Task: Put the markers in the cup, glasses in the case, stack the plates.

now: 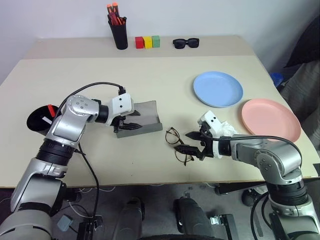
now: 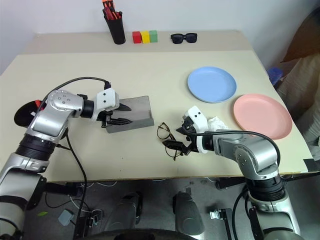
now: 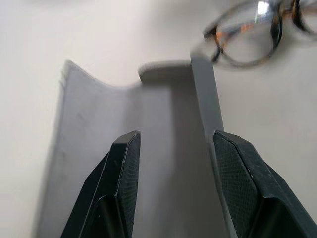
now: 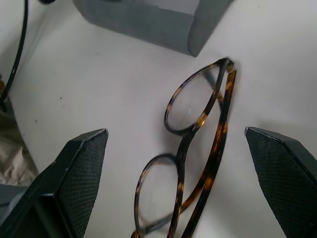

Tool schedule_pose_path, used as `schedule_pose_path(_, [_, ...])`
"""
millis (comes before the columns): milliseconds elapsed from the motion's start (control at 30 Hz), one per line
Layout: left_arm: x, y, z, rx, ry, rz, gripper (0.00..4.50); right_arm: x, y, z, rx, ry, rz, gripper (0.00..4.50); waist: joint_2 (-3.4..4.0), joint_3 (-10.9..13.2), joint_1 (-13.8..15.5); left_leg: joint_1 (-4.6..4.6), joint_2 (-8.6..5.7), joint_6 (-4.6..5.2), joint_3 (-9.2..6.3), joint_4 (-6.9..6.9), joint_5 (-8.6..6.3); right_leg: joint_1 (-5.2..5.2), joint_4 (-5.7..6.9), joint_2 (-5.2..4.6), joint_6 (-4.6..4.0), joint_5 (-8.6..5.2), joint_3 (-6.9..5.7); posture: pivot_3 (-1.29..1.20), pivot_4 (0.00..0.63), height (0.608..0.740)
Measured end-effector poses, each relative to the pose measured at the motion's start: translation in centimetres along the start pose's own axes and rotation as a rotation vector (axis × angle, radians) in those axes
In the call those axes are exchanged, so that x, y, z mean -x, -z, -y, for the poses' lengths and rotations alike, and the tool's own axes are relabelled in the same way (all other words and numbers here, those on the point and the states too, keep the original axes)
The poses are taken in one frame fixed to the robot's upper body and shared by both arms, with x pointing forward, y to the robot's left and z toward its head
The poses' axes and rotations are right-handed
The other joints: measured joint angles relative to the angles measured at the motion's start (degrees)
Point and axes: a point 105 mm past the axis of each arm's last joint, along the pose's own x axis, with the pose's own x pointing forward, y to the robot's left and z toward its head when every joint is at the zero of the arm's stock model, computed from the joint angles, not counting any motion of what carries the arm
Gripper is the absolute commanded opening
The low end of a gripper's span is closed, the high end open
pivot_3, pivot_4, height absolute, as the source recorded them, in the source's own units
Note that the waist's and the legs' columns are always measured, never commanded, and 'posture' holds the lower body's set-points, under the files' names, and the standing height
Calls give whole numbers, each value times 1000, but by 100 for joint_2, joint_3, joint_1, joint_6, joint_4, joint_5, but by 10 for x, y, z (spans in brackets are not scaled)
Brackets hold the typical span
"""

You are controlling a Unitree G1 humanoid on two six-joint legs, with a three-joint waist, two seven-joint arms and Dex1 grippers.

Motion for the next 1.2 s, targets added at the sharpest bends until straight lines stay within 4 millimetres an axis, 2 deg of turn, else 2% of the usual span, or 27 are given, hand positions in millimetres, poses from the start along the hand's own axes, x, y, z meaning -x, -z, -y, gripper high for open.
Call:
schedule_pose_path(67, [6, 1, 10, 14, -5, 13, 2329, -1, 2, 3, -20, 13, -13, 4500, 1, -1, -17, 1, 2, 1, 2, -1, 0, -2, 1, 1, 0, 0, 2, 0, 150, 740])
schedule_pose_path(167, [13, 8, 36, 80, -10, 33, 2329, -2, 6, 6, -46, 27, -36, 4500, 3, -1, 0, 1, 4, 2, 2, -2, -1, -4, 3, 1, -1, 0, 2, 0, 150, 740])
schedule_pose_path(233, [17, 11, 44, 119, -30, 29, 2369, -3, 7, 5, -54, 24, -38, 3986, 3, -1, 10, 1, 4, 2, 2, 2, -1, -1, 3, 2, -1, 0, 2, 0, 150, 740])
schedule_pose_path(300, [25, 14, 53, 152, -62, 22, 2369, -5, 7, 3, -65, 11, -38, 3235, 3, 0, 9, 1, 3, 2, 2, 2, -1, 0, 0, 1, -2, 0, 2, 0, 150, 740])
schedule_pose_path(367, [30, 13, 62, 188, -84, 29, 2369, -5, 6, 3, -75, 6, -38, 2070, 3, 0, 14, 1, 3, 2, 2, 2, -1, 0, 0, 1, -2, 0, 2, 0, 150, 740])
schedule_pose_path(433, [33, 8, 68, 222, -95, 53, 2369, -6, 6, 5, -84, 11, -37, 1234, 3, -1, 16, 1, 3, 2, 2, 2, -1, 2, -1, 1, -2, 0, 1, 0, 150, 740])
schedule_pose_path(500, [35, 2, 74, 246, -107, 71, 2369, -6, 6, 5, -88, 11, -40, 146, 3, -1, 16, 1, 3, 2, 2, 2, -1, 1, -1, 1, -2, 0, 2, 0, 150, 740])
schedule_pose_path(700, [37, 13, 95, 319, -117, 15, 2369, -6, 3, 2, -83, -6, -33, 62, 5, -2, 7, 10, 5, 2, 3, 0, -1, 6, -2, 3, -4, -1, 2, 0, 150, 740])
schedule_pose_path(833, [41, 18, 99, 425, -214, 75, 2369, 4, -6, 9, 33, 34, -44, 62, 8, 0, 16, 8, 4, 3, 11, 2, -2, 6, -9, -3, -4, -1, 5, 0, 150, 740])
schedule_pose_path(900, [45, 25, 101, 509, -298, 110, 2369, 8, -28, 8, 148, 33, -8, 62, 8, 0, -6, 9, 6, 4, 15, 2, -2, 2, -9, -1, -4, -1, 7, 0, 150, 740])
schedule_pose_path(1000, [49, 36, 107, 564, -361, 102, 2369, 8, -64, -5, 332, -9, 62, 62, 9, -1, -8, 11, 14, 4, 14, -2, -2, -1, -7, 8, -10, 0, 6, 0, 150, 740])
schedule_pose_path(1100, [51, 41, 111, 580, -395, 101, 2369, -8, -87, -19, 528, -76, 93, 62, 8, -1, 2, 10, 13, 3, 16, 0, -2, 1, -10, 5, -11, -1, 6, 0, 150, 740])
schedule_pose_path(1200, [52, 44, 112, 585, -414, 94, 2369, -32, -110, -23, 663, -119, 112, 62, 9, -1, -2, 10, 12, 3, 19, 1, -2, -1, -10, 3, -12, 0, 7, 0, 150, 740])
